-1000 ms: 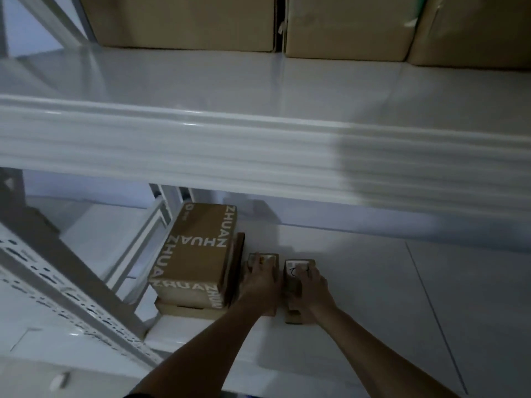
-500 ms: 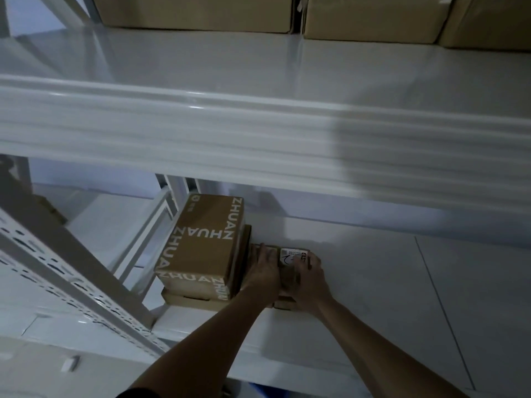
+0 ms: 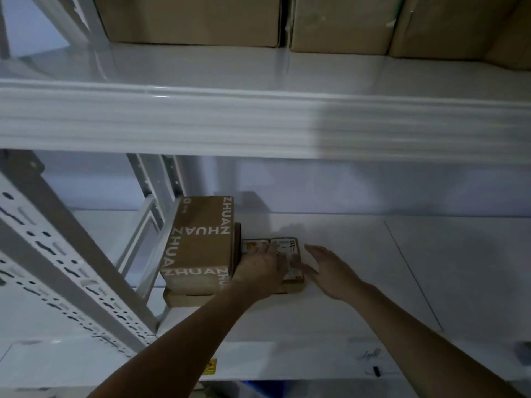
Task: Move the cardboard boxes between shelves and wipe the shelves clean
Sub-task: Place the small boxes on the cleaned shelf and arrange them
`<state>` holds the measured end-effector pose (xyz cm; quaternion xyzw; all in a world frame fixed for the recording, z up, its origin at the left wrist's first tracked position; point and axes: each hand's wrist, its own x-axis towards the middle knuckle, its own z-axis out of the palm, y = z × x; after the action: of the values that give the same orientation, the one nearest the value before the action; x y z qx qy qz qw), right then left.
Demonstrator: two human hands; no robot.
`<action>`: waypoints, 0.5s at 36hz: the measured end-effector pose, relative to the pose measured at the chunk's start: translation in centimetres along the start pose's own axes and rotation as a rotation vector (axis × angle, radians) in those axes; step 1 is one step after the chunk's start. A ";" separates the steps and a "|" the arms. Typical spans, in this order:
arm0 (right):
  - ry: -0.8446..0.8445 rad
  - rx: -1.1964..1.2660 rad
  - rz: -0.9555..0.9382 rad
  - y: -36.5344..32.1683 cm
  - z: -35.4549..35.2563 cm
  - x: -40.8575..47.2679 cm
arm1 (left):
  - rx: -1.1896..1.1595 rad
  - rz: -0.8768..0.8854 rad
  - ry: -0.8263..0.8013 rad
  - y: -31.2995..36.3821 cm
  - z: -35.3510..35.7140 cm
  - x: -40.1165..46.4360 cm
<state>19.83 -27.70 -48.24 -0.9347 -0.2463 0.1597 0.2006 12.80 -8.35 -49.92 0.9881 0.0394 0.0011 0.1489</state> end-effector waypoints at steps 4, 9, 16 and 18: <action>-0.078 -0.119 -0.088 -0.5 -2.4 -3.0 | -0.036 -0.015 0.057 0.7 -1.5 -2.9; -0.129 -0.178 -0.220 -0.4 -3.6 -5.7 | -0.008 -0.046 0.028 1.5 -3.6 -7.1; -0.157 -0.178 -0.382 -2.9 -3.5 -11.4 | 0.061 -0.133 0.067 4.4 -5.2 -14.7; -0.167 -0.175 -0.425 -3.7 -2.9 -12.6 | 0.064 -0.180 0.070 4.9 -5.4 -17.1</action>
<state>9.12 -32.23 -41.58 -0.8591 -0.4662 0.1685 0.1271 -3.91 -12.81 -43.15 0.9841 0.1331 0.0208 0.1155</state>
